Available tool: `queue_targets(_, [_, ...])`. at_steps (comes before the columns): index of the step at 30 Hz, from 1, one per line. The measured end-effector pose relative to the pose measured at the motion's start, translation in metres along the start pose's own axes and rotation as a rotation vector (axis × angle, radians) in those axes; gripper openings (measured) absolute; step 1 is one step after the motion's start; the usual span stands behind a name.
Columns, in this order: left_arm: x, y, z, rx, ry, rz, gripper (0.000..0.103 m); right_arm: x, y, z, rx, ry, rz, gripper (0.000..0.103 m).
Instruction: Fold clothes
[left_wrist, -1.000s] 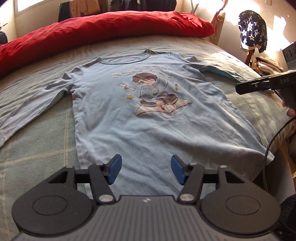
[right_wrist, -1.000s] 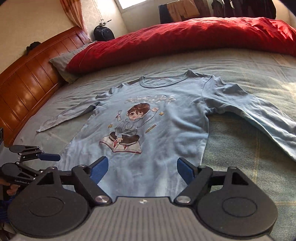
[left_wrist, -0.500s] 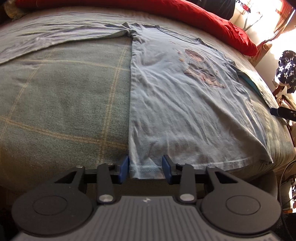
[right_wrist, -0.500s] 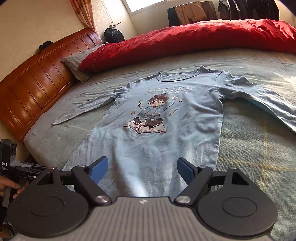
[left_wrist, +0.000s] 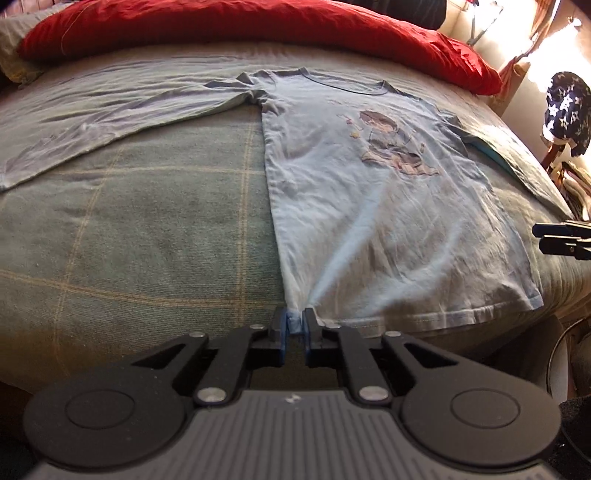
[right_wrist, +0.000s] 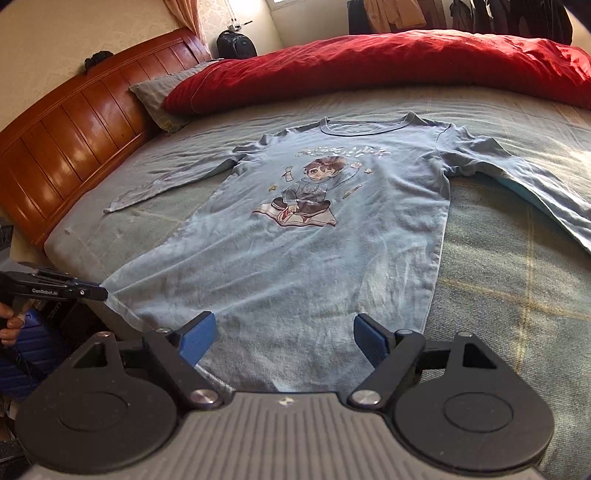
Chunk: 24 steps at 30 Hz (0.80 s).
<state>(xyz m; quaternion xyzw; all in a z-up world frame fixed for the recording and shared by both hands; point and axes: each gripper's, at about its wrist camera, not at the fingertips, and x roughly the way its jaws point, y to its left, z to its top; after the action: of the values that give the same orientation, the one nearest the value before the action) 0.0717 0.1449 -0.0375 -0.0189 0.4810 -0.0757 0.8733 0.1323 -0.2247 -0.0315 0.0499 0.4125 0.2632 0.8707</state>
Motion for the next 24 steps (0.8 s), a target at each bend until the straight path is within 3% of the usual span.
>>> queue_targets(1, [-0.002,-0.010,0.004,0.051,-0.022,0.041,0.022,0.007,0.006,-0.001,-0.036,0.001,-0.032,0.085])
queue_targets(2, [-0.004,-0.021,0.008,0.098,-0.046,0.076,0.035,0.015,0.012,-0.001,-0.072,0.002,-0.064,0.085])
queue_targets(3, [-0.003,-0.030,0.014,0.118,-0.090,0.054,0.045,0.022,0.018,-0.002,-0.106,0.003,-0.095,0.085])
queue_targets(7, [0.029,-0.058,0.029,0.122,-0.176,-0.085,0.052,0.063,0.028,-0.013,-0.167,0.030,-0.203,0.085])
queue_targets(9, [0.052,-0.067,0.019,0.107,-0.108,-0.082,0.052,0.071,0.030,-0.027,-0.191,0.058,-0.237,0.088])
queue_targets(11, [0.064,-0.072,0.001,0.109,-0.067,-0.077,0.051,0.063,0.032,-0.045,-0.214,0.070,-0.220,0.102])
queue_targets(14, [0.054,-0.080,-0.023,0.201,-0.029,-0.093,0.064,0.048,0.033,-0.069,-0.269,0.110,-0.202,0.103])
queue_targets(17, [0.035,-0.081,-0.016,0.232,-0.028,-0.095,0.065,0.028,0.030,-0.069,-0.279,0.122,-0.159,0.102])
queue_targets(20, [0.024,-0.077,0.008,0.235,-0.112,-0.069,0.068,0.009,0.019,-0.053,-0.224,0.085,-0.109,0.096])
queue_targets(22, [0.027,-0.070,0.027,0.203,-0.155,-0.063,0.069,0.001,0.013,-0.042,-0.198,0.061,-0.099,0.077])
queue_targets(24, [0.033,-0.067,0.031,0.181,-0.147,-0.060,0.069,0.006,0.002,-0.038,-0.141,0.088,-0.106,0.068])
